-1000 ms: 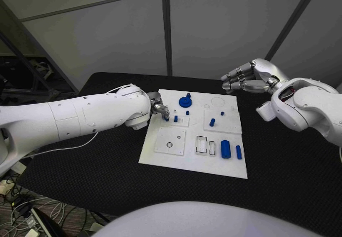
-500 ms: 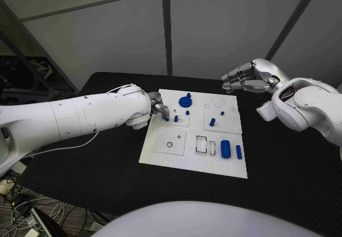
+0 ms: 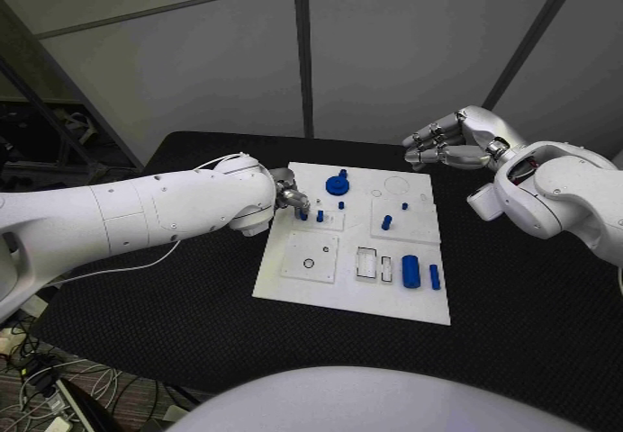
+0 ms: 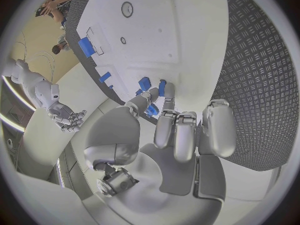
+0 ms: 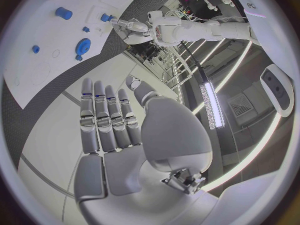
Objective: Assemble the parts on the task board
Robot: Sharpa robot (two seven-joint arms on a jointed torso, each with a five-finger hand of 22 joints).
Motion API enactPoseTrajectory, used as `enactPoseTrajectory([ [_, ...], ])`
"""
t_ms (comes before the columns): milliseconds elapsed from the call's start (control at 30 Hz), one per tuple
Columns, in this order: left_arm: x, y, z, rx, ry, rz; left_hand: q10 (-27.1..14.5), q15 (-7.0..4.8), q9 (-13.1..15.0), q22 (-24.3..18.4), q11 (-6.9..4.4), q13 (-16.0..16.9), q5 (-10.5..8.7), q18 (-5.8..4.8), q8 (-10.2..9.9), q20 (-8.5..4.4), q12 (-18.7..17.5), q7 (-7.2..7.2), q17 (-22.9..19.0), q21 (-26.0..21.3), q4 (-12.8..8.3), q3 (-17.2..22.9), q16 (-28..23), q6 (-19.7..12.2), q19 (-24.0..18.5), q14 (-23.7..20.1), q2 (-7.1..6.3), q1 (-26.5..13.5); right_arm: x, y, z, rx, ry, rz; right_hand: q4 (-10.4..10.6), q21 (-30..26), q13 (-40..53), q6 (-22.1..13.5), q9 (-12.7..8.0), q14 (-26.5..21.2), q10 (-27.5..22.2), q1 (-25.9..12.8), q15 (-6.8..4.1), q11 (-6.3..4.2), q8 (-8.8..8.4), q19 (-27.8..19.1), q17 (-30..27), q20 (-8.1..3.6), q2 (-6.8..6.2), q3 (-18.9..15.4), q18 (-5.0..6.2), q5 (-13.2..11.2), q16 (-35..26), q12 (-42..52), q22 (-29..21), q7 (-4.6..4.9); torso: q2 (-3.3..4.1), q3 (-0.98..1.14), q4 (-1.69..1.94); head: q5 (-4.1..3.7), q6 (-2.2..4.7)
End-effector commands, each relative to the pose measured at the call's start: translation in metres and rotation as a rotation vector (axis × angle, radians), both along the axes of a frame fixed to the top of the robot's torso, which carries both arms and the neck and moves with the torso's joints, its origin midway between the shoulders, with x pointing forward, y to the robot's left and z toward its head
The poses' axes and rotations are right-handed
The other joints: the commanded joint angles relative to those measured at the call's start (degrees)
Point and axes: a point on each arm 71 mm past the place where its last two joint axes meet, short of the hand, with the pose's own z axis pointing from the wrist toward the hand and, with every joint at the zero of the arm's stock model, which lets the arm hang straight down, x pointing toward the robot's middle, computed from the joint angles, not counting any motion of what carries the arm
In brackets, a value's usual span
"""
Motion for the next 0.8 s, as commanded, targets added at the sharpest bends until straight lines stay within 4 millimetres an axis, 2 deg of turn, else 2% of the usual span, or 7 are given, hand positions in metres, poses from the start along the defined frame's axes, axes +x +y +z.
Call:
enactPoseTrajectory([
  [33,-0.0024,-0.0040,-0.0031,0.007,0.021,-0.017,2.45,-0.42,-0.04,11.20,-1.04,7.91,0.26,0.15,0.03,-0.30,0.29,-3.65,15.09,0.36,2.64,2.19,0.14,4.00,1.28,5.84,-0.14,-0.68,-0.0001,0.0012,0.0018,0.002,-0.006,0.010,0.36,-0.28,-0.10,-0.34,-0.07,-0.06,-0.39,0.21,0.23,-0.02,0.14,0.36,-0.07,0.11,-0.39,-0.03,0.36,0.38,-0.26,-0.09,-0.07,0.07,0.00,0.00,0.03,0.02,-0.05],
  [67,-0.0024,-0.0044,-0.0031,0.007,0.020,-0.018,2.47,-0.42,-0.04,11.20,-1.07,7.93,-0.23,0.15,0.03,-0.30,0.30,-3.68,15.09,0.36,2.73,2.13,0.14,4.02,1.28,5.84,-0.16,-0.70,-0.0001,0.0013,0.0018,0.002,-0.006,0.010,0.36,-0.28,-0.10,-0.34,-0.07,-0.06,-0.39,0.21,0.23,-0.02,0.14,0.36,-0.07,0.11,-0.39,-0.03,0.36,0.38,-0.26,-0.09,-0.07,0.07,0.00,0.01,0.03,0.02,-0.05],
  [133,-0.0022,-0.0049,-0.0031,0.006,0.020,-0.018,2.54,-0.49,0.00,11.22,-1.19,8.03,-3.76,0.14,0.00,-0.34,0.35,-3.84,15.09,0.38,3.27,1.73,0.14,4.18,1.31,5.84,-0.28,-0.72,-0.0001,0.0014,0.0018,0.002,-0.006,0.011,0.36,-0.28,-0.10,-0.34,-0.07,-0.06,-0.39,0.21,0.23,-0.02,0.14,0.36,-0.07,0.11,-0.39,-0.03,0.36,0.38,-0.26,-0.09,-0.07,0.07,0.00,0.01,0.03,0.01,-0.05],
  [167,-0.0020,-0.0052,-0.0030,0.006,0.019,-0.018,2.55,-0.52,0.00,11.23,-1.19,8.06,-4.42,0.14,-0.04,-0.37,0.34,-3.85,15.09,0.40,3.38,1.67,0.14,4.19,1.32,5.84,-0.34,-0.62,-0.0001,0.0014,0.0018,0.002,-0.006,0.011,0.49,-0.30,-0.09,-0.33,-0.07,-0.05,-0.40,0.25,0.23,-0.03,0.15,0.38,-0.19,0.11,-0.43,0.00,0.35,0.46,-0.26,-0.09,-0.24,0.06,0.00,0.00,0.01,0.00,-0.03],
  [500,0.0000,-0.0055,-0.0031,0.005,0.013,-0.014,2.59,-0.52,0.00,11.25,-1.17,8.16,-5.77,0.13,-0.19,-0.40,0.32,-3.83,15.09,0.39,4.43,0.90,0.14,4.31,1.35,5.84,-1.07,-0.92,-0.0001,0.0013,0.0018,0.002,-0.005,0.012,0.55,-0.30,-0.09,-0.32,-0.07,-0.05,-0.41,0.26,0.23,-0.03,0.16,0.39,-0.23,0.11,-0.44,0.01,0.35,0.49,-0.26,-0.09,-0.31,0.06,0.01,0.01,-0.03,-0.16,-0.06],
  [600,0.0000,-0.0056,-0.0032,0.006,0.015,-0.016,2.63,-0.54,-0.01,11.25,-1.23,8.25,-9.23,0.13,-0.30,-0.40,0.31,-3.94,15.09,0.34,5.60,-0.30,0.14,4.45,1.35,5.84,-2.34,-1.39,0.0000,0.0012,0.0017,0.001,-0.005,0.012,0.55,-0.30,-0.09,-0.32,-0.07,-0.05,-0.41,0.26,0.23,-0.03,0.16,0.39,-0.23,0.11,-0.44,0.01,0.35,0.49,-0.26,-0.09,-0.31,0.06,0.03,0.00,0.03,-0.24,-0.06],
  [800,-0.0001,-0.0050,-0.0037,0.011,0.023,-0.018,2.65,-0.59,-0.02,11.26,-1.27,8.33,-10.65,0.14,-0.44,-0.44,0.26,-4.01,15.09,0.32,6.24,-1.28,0.14,4.52,1.37,5.84,-3.90,-1.23,0.0000,0.0012,0.0016,0.001,-0.004,0.012,0.55,-0.30,-0.09,-0.32,-0.07,-0.05,-0.41,0.26,0.23,-0.03,0.16,0.39,-0.23,0.11,-0.44,0.01,0.35,0.49,-0.26,-0.09,-0.31,0.06,-0.02,-0.02,0.05,-0.28,-0.08],
])
